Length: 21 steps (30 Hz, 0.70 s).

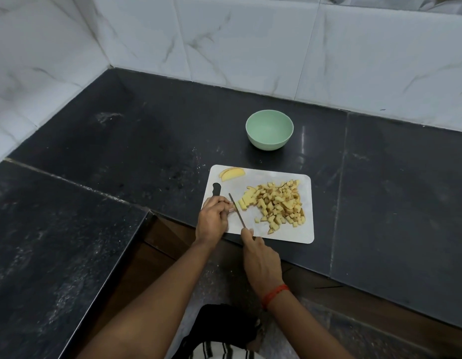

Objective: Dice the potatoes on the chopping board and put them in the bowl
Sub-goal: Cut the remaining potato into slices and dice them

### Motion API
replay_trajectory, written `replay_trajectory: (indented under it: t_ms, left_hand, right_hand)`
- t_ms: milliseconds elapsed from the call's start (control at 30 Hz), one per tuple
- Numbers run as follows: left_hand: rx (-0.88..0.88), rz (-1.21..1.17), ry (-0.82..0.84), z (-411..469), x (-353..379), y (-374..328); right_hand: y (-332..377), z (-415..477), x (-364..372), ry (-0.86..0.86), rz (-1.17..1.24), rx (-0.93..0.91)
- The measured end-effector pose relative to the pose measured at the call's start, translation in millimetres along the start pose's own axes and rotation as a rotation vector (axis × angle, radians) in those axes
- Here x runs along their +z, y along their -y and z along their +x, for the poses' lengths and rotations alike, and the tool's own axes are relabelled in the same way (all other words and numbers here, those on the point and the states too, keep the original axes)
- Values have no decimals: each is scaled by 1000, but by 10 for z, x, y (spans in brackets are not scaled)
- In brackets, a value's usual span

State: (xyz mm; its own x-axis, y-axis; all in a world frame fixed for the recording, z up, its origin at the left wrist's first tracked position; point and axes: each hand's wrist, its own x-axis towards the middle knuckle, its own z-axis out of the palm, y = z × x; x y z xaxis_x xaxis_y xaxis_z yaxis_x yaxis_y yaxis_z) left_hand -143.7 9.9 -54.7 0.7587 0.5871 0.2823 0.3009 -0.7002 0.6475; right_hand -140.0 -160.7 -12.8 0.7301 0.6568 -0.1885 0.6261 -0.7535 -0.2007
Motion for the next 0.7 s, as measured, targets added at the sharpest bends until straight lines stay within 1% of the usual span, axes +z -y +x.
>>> replay_trajectory:
  t_ms: [133, 200, 267, 367, 400, 467, 567, 633, 700]
  left_hand:
    - [2, -7, 0, 18, -2, 38]
    - [3, -19, 19, 21, 4, 60]
    - [-19, -60, 25, 16, 0, 64]
    - [-46, -149, 55, 24, -41, 40]
    - [-48, -167, 74, 37, -61, 34]
    - [-39, -188, 129, 65, -87, 19]
    - [-59, -198, 285, 142, -107, -21]
    - [-89, -130, 375, 229, -99, -89]
    - [-112, -50, 421, 310, -77, -175]
  right_hand:
    - [-78, -143, 36, 33, -2, -9]
    - [-165, -140, 42, -19, 62, 10]
    - [-273, -99, 30, -130, 157, 49]
    - [-475, -2, -41, -390, 379, 56]
    - [-563, 64, -89, -452, 464, 54]
    - [-763, 221, -170, -502, 582, 37]
    - [-941, 369, -170, -536, 714, 20]
    - [-968, 374, -142, -577, 802, 46]
    - [-970, 377, -136, -586, 861, 70]
